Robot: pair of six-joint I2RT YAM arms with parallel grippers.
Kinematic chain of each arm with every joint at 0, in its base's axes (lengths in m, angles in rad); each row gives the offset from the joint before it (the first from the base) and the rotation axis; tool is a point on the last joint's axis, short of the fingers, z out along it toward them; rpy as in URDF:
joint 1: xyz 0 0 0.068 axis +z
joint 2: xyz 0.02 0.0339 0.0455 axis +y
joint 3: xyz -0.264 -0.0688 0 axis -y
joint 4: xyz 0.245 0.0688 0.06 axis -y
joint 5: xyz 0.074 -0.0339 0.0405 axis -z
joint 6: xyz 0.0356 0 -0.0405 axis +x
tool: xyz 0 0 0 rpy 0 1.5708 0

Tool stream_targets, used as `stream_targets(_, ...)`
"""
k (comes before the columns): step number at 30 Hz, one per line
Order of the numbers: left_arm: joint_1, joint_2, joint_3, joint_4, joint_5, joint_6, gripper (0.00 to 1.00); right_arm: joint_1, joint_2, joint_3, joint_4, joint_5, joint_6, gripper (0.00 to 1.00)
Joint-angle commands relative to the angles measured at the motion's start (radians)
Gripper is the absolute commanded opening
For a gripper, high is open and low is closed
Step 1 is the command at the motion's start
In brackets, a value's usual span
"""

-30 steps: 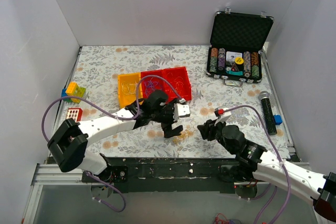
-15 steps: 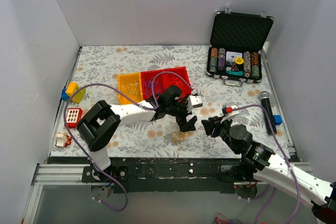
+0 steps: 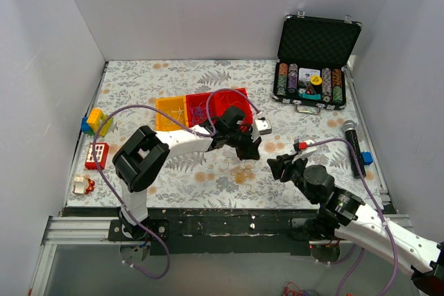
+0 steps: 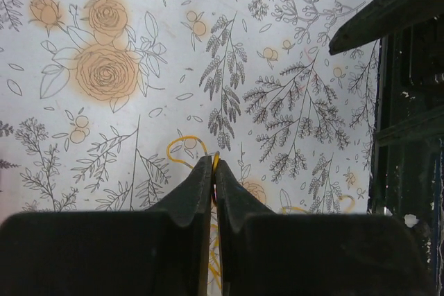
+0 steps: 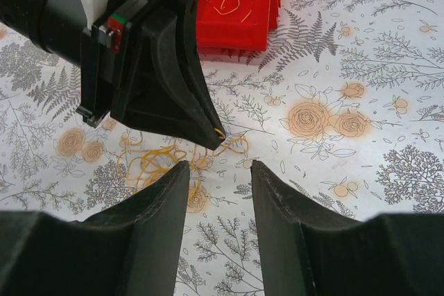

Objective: Untangle the cables

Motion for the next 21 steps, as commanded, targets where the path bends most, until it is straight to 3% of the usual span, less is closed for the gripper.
stream_targets(1,0.019,-0.073,0.041,0.018,0.019,-0.100,0.00,-0.002,-0.022,0.041,0.008,0.006,0.003,0.49)
stream_targets(8,0.040,-0.220,0.046,-0.039,-0.012,-0.137,0.00,-0.002,-0.008,0.005,0.050,-0.013,0.032,0.50)
stream_targets(12,0.042,-0.324,0.023,-0.048,-0.031,-0.175,0.00,-0.002,0.027,0.008,0.114,-0.026,0.023,0.67)
stream_targets(21,0.040,-0.487,-0.014,-0.105,-0.006,-0.209,0.00,-0.002,0.120,0.053,0.264,-0.078,-0.061,0.73)
